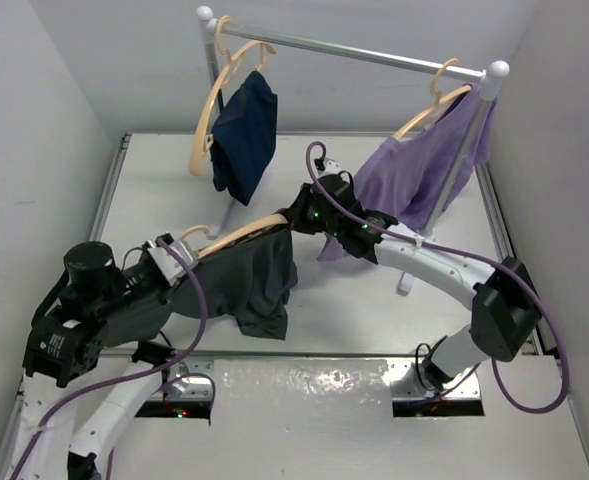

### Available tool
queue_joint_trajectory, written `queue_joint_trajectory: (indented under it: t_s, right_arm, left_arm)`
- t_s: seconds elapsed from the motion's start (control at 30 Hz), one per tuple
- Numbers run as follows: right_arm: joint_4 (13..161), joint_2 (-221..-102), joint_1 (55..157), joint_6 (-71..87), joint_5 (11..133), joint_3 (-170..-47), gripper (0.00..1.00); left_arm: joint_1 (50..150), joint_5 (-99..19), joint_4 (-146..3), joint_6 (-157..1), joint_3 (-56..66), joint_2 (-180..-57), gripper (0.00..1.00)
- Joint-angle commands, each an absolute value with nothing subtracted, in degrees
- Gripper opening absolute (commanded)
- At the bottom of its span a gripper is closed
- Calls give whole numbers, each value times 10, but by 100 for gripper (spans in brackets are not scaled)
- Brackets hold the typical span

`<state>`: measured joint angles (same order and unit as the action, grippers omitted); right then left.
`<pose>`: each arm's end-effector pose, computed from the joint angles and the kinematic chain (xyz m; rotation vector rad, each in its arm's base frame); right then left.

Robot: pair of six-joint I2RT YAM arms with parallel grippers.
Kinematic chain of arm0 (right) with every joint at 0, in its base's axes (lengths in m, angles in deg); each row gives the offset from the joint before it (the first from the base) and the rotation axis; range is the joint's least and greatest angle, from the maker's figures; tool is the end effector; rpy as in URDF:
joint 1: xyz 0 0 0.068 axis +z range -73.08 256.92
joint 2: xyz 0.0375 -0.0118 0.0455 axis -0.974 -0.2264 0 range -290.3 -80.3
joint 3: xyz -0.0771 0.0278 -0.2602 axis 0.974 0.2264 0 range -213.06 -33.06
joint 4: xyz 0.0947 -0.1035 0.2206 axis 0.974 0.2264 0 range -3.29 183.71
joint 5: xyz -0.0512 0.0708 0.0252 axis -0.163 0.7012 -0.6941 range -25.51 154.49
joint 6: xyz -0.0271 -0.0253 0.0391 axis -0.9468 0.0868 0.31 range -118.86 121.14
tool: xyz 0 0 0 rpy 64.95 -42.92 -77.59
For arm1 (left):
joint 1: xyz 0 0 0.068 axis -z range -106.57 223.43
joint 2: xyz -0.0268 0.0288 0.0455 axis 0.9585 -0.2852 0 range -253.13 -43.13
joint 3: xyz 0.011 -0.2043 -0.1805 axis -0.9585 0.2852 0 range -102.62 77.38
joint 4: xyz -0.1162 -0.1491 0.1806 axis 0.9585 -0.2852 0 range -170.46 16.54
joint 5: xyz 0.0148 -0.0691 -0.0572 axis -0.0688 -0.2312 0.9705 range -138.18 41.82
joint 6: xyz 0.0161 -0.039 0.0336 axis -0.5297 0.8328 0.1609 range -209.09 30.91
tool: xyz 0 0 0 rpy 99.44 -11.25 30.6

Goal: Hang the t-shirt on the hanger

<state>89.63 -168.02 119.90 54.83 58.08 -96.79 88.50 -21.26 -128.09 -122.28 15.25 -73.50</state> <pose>0.2626 0.2394 0.2830 0.2765 2.1533 0.9145 0.0598 -0.0328 0.3859 1.0569 1.6184 -0.2517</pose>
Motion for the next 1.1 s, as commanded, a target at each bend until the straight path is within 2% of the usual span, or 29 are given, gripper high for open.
queue_joint_trajectory:
  t_s: [0.0, 0.17, 0.4, 0.5, 0.6, 0.67, 0.77, 0.87, 1.0, 1.07]
  right_arm:
    - [977, -1679, 1167, 491, 444, -959, 0]
    - [992, -1664, 1164, 433, 403, -978, 0]
    - [1055, -1686, 1184, 243, 366, -1041, 0]
    - [1024, -1691, 1202, 180, 425, -1045, 0]
    - [982, -1697, 1239, 97, 560, -1052, 0]
    - [985, -1697, 1271, 27, 627, -1081, 4]
    - [1009, -1689, 1289, -12, 661, -1133, 1]
    - [1049, -1692, 1289, -25, 691, -1163, 0]
    - [1089, -1677, 1289, -3, 679, -1141, 0]
    - [1089, -1663, 1289, 5, 693, -1105, 8]
  left_arm:
    - [885, -172, -1344, -1314, 114, -742, 0]
    - [885, -256, -1343, -1334, 147, -763, 0]
    - [885, -274, -1391, -1399, 162, -806, 0]
    - [885, -271, -1347, -1372, 167, -801, 0]
    - [885, -216, -1298, -1378, 179, -794, 0]
    - [885, -180, -1299, -1407, 182, -813, 0]
    - [885, -126, -1323, -1470, 195, -843, 0]
    - [885, -101, -1281, -1465, 229, -854, 0]
    - [885, -188, -1117, -1396, 279, -872, 0]
    - [885, -199, -1083, -1362, 275, -884, 0]
